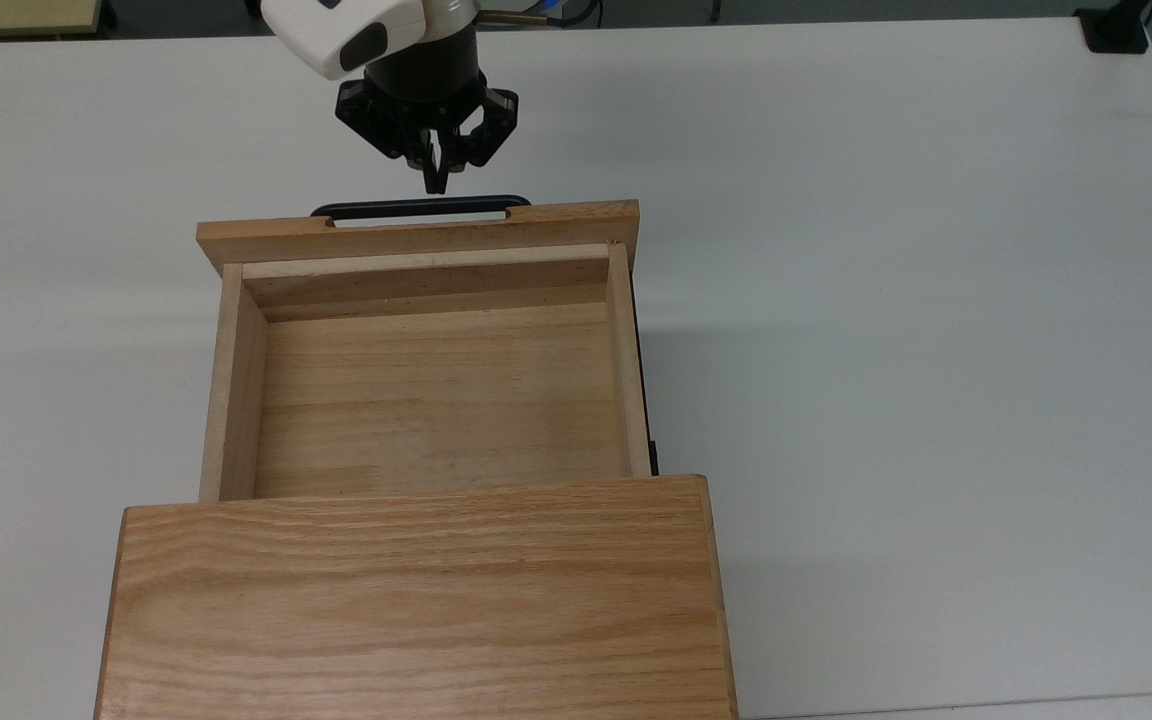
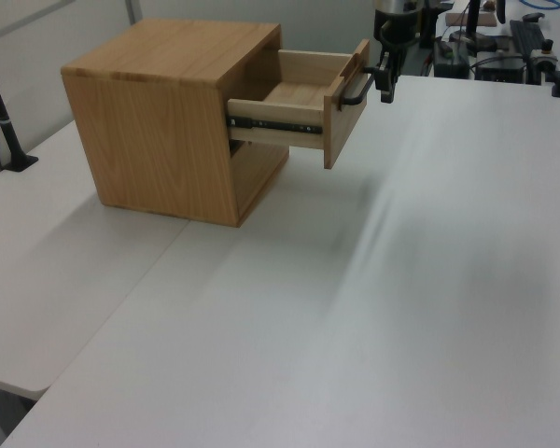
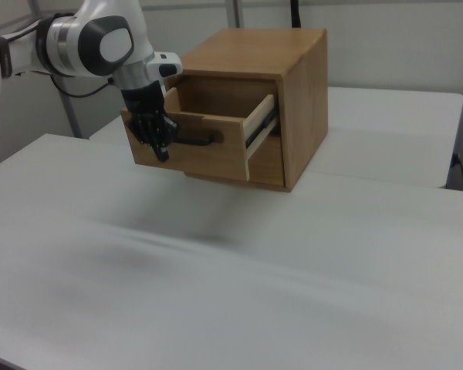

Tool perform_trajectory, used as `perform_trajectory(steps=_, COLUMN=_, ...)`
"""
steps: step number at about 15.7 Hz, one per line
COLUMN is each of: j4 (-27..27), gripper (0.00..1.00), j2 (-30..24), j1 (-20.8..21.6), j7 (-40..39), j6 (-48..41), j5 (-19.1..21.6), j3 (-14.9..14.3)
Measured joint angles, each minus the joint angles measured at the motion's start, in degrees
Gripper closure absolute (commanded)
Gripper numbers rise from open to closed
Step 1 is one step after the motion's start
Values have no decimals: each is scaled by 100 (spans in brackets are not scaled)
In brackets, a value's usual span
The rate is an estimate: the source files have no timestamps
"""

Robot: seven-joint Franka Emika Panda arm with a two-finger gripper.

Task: Close the drawer by sliding it
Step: 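Lower the gripper fingers behind the black handle on the drawer front, then push the drawer front with the gripper into the cabinet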

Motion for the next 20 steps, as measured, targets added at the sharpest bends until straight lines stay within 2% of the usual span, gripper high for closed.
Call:
perform_trajectory(steps=4, j4=48, gripper=94, j2=32, j1=-1, j7=15, j6=-1, j5=1, j3=-13)
perform_trajectory(steps=7, j4=697, gripper=94, j2=321, j1=-22, j7=-23, j6=-626, j5=12, j3=-141)
perform_trajectory(steps=9, j4=892, gripper=94, j2=429, j1=-35, j7=-32, j6=-719, j5=13, j3=-164)
perform_trajectory(steps=18, j4=992, gripper=94, j2=565, j1=20, j7=-37, j6=-714, j5=16, j3=-161)
perform_trajectory(steps=20, j4=1029, gripper=94, j2=634, j1=84, j7=-35, j6=-492, j5=16, j3=-159)
